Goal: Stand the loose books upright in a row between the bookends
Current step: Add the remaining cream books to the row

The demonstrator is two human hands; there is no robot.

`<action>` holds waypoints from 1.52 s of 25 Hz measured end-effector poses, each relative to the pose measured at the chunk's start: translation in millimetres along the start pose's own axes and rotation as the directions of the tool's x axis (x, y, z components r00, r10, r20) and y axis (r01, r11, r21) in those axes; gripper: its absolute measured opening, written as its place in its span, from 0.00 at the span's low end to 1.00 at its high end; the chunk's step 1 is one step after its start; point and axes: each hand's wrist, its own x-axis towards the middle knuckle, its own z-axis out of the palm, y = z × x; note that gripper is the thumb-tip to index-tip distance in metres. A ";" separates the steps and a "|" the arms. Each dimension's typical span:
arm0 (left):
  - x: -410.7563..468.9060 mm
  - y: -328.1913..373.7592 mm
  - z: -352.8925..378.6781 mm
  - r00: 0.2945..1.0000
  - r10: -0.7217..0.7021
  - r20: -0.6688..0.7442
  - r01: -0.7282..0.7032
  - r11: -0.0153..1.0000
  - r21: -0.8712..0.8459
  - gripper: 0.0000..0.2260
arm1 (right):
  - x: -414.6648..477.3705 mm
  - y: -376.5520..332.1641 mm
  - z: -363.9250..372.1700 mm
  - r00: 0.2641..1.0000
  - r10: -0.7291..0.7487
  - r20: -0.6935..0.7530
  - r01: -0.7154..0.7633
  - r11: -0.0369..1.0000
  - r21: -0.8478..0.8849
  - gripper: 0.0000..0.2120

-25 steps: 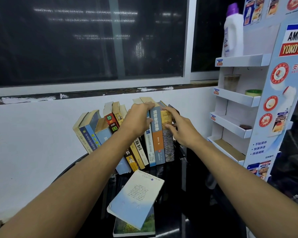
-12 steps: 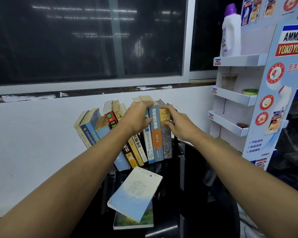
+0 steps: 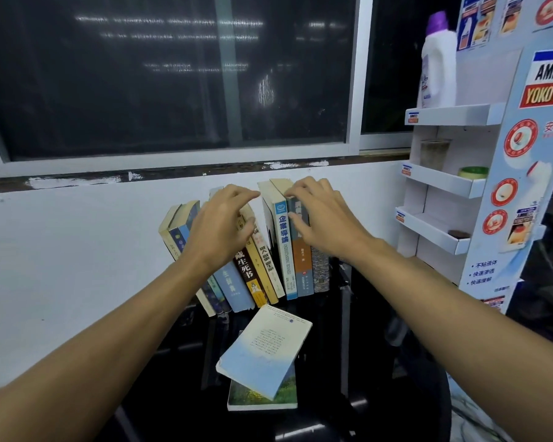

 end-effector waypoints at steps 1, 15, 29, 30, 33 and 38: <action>-3.2 -5.5 -2.1 1.000 -0.013 -0.017 0.013 1.000 0.020 0.21 | 2.3 -8.5 3.6 0.999 -0.034 0.011 0.034 0.999 -0.012 0.19; -12.6 -36.2 0.6 0.995 -0.098 0.001 0.098 0.995 0.010 0.25 | 9.7 -48.7 47.9 0.994 -0.101 0.043 0.106 0.987 -0.122 0.20; -15.2 -34.4 4.5 0.991 -0.133 -0.024 0.129 0.984 -0.122 0.23 | -11.5 -68.6 79.1 0.991 0.107 -0.080 -0.098 0.990 0.106 0.14; -14.8 -34.2 4.3 0.991 -0.133 -0.026 0.129 0.984 -0.124 0.23 | -9.9 -69.7 79.0 0.989 0.117 -0.087 -0.107 0.988 0.111 0.13; -14.6 -33.3 4.3 0.989 -0.143 -0.026 0.138 0.982 -0.132 0.23 | -6.3 -72.8 75.1 0.986 0.135 -0.099 -0.121 0.983 0.135 0.11; -16.2 -29.8 2.6 0.989 -0.142 -0.043 0.133 0.978 -0.158 0.22 | -3.4 -66.1 61.8 0.974 0.189 -0.122 -0.164 0.968 0.192 0.11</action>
